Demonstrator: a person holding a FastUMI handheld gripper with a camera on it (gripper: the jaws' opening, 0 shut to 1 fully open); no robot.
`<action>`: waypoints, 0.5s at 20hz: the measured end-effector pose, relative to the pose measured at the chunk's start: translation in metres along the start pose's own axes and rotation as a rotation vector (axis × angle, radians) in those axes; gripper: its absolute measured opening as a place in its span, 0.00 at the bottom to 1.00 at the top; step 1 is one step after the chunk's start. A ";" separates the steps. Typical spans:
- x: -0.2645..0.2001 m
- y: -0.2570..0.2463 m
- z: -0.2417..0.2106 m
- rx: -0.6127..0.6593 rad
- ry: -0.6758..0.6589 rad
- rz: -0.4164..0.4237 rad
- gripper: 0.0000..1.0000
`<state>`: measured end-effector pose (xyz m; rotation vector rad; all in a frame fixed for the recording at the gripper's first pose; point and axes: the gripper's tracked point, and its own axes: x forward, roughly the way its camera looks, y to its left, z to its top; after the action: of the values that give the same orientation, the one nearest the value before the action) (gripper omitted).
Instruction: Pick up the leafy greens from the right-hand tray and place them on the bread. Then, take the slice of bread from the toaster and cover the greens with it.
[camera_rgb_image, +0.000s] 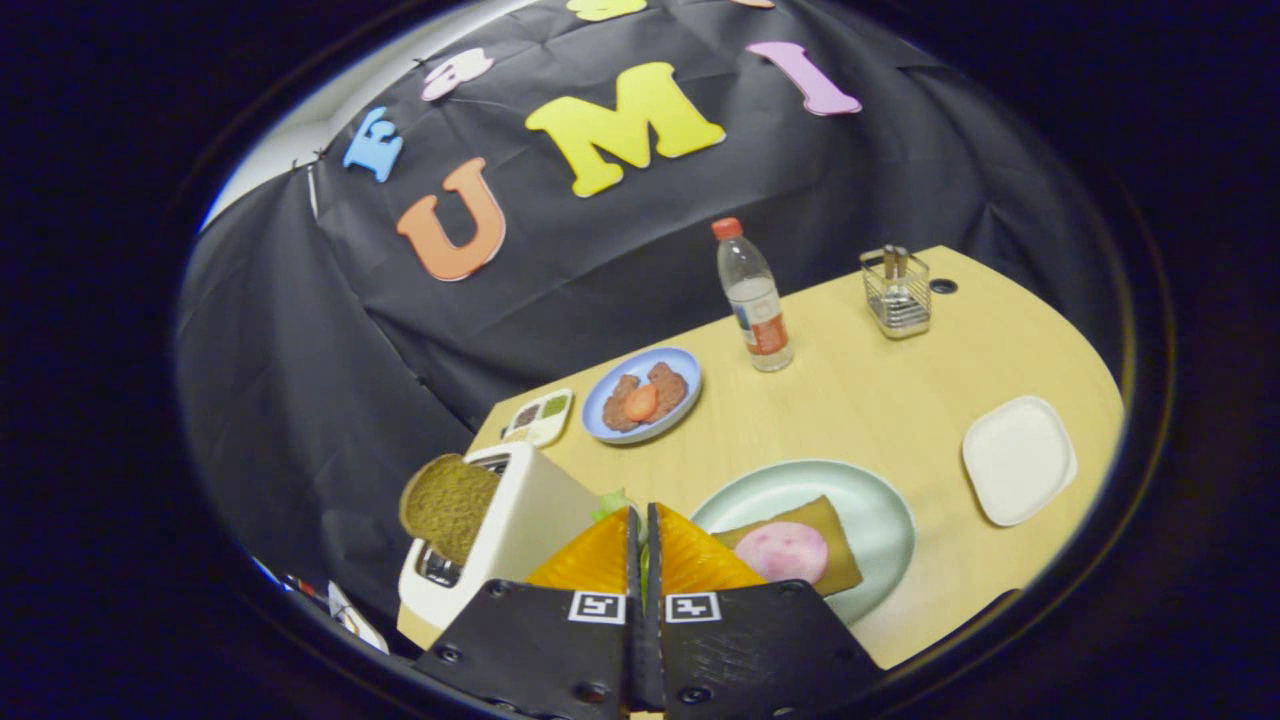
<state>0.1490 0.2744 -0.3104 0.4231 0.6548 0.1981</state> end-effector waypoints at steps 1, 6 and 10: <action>0.003 -0.015 0.004 -0.004 -0.006 -0.033 0.00; 0.010 -0.072 0.003 -0.004 0.017 -0.138 0.00; 0.008 -0.092 0.006 -0.028 0.020 -0.169 0.17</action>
<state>0.1637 0.1923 -0.3511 0.3369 0.7028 0.0512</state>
